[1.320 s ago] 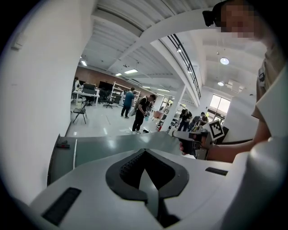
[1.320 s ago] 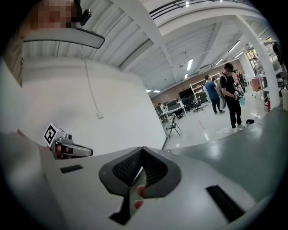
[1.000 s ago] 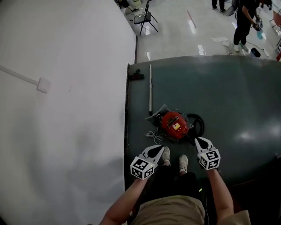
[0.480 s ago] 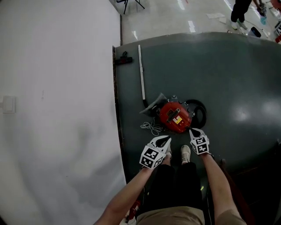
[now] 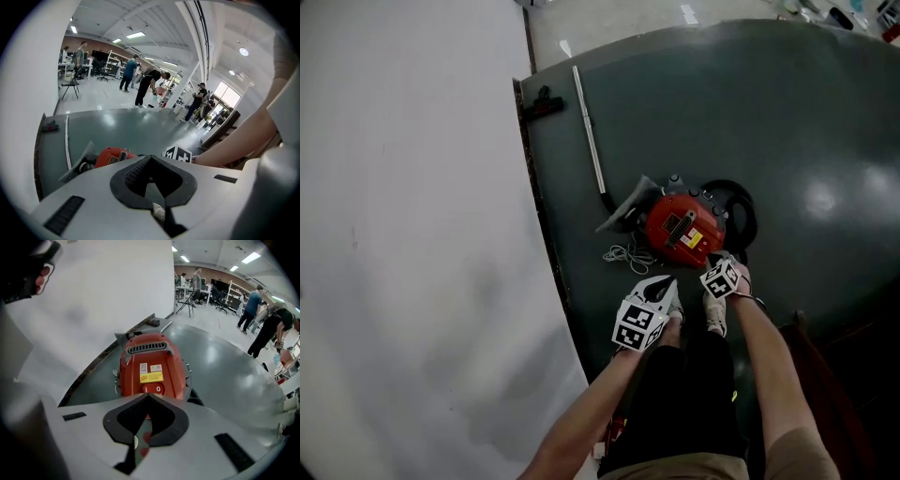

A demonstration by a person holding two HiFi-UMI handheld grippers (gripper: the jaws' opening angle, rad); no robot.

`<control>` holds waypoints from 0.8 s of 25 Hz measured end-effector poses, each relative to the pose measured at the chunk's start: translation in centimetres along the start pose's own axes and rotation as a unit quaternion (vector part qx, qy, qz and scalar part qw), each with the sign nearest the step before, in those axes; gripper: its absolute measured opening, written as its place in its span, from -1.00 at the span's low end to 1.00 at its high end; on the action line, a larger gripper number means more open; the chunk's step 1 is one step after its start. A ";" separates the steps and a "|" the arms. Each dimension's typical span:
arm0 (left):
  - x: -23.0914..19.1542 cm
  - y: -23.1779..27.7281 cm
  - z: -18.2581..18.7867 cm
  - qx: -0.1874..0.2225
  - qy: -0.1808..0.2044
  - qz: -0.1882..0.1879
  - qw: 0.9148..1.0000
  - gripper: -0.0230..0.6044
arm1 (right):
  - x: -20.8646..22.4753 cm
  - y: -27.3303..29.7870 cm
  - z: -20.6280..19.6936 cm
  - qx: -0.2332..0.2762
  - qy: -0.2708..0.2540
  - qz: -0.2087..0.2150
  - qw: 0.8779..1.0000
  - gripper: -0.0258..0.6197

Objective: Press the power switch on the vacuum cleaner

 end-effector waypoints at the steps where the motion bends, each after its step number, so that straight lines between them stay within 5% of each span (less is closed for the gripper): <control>1: -0.3 0.3 -0.3 -0.002 0.001 -0.004 1.000 -0.91 | 0.0 0.8 0.0 -0.005 -0.004 -0.002 1.000 -0.89; 8: -2.0 2.1 -1.1 -0.013 0.049 -0.038 0.998 -0.91 | 0.1 4.1 0.8 -0.008 0.038 -0.015 0.999 -0.89; 20: -3.1 2.5 -2.1 -0.004 0.045 -0.044 0.998 -0.91 | -0.6 6.1 0.4 -0.064 0.052 -0.028 0.996 -0.89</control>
Point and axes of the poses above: the fingertips, and each gripper's own axes: y forward along the fingers, x to its right, z out of its top, the point moved 4 cm from there along -y, backward along the fingers, and after that the axes turned 3 degrees about x, right-handed, at the moved point
